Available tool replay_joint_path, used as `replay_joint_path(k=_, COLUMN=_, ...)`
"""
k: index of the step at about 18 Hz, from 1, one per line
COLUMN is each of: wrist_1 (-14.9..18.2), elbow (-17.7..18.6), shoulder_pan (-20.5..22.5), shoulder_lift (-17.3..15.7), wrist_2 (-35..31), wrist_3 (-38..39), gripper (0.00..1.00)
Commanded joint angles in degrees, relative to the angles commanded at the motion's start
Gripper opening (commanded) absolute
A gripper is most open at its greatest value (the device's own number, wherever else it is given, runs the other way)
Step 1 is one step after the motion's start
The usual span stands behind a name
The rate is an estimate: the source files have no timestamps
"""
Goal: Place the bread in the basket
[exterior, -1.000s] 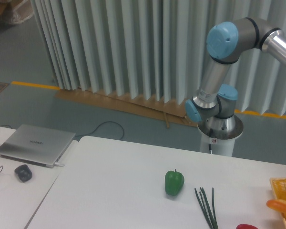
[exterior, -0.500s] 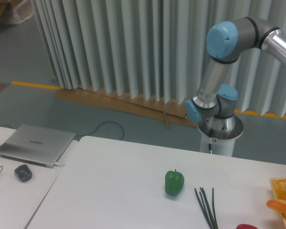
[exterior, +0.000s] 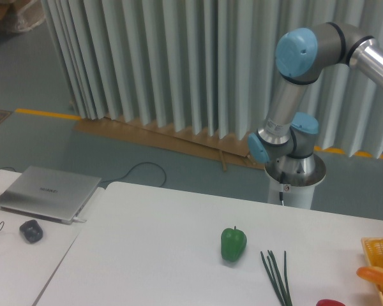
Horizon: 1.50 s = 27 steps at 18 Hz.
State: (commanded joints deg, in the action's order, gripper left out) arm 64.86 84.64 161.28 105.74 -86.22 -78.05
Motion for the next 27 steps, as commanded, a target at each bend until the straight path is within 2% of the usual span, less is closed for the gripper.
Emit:
replay_joint_path(k=5, wrist_1=0.00, elbow=0.62, shoulder_pan=-1.23, shoulder_lift=-1.58, wrist_2=-0.70, wrist_3=0.53, gripper=1.00)
replay_joint_path(k=9, wrist_1=0.17, elbow=1.23, shoulder_pan=-7.72, shoulder_lift=-5.44, wrist_2=-5.00, wrist_3=0.88, gripper=1.00)
replay_joint_path(k=11, wrist_1=2.27, elbow=1.84, shoulder_pan=-10.71, shoulder_lift=-7.11, wrist_2=-4.66, wrist_3=1.84, gripper=1.00)
replay_joint_path(k=13, wrist_1=4.12, elbow=2.20, shoulder_pan=-11.86, shoulder_lift=-8.44, wrist_2=-4.48, wrist_3=3.34, gripper=1.00)
replay_joint_path(k=15, wrist_1=4.48, elbow=2.11, shoulder_pan=-14.14, shoulder_lift=-9.14, wrist_2=-5.18, wrist_3=3.43, gripper=1.00)
replay_joint_path(k=19, wrist_1=5.19, elbow=2.90, shoulder_pan=-17.92, shoulder_lift=-13.27, wrist_2=-4.83, wrist_3=3.34, gripper=1.00)
replay_joint_path(k=23, wrist_1=4.92, elbow=3.43, shoulder_pan=-23.19, shoulder_lift=-14.15, wrist_2=-4.92, wrist_3=3.60, gripper=1.00)
replay_joint_path(k=27, wrist_1=4.39, elbow=4.57, shoulder_pan=-24.00, shoulder_lift=-14.24, wrist_2=-4.57, wrist_3=4.91, gripper=1.00)
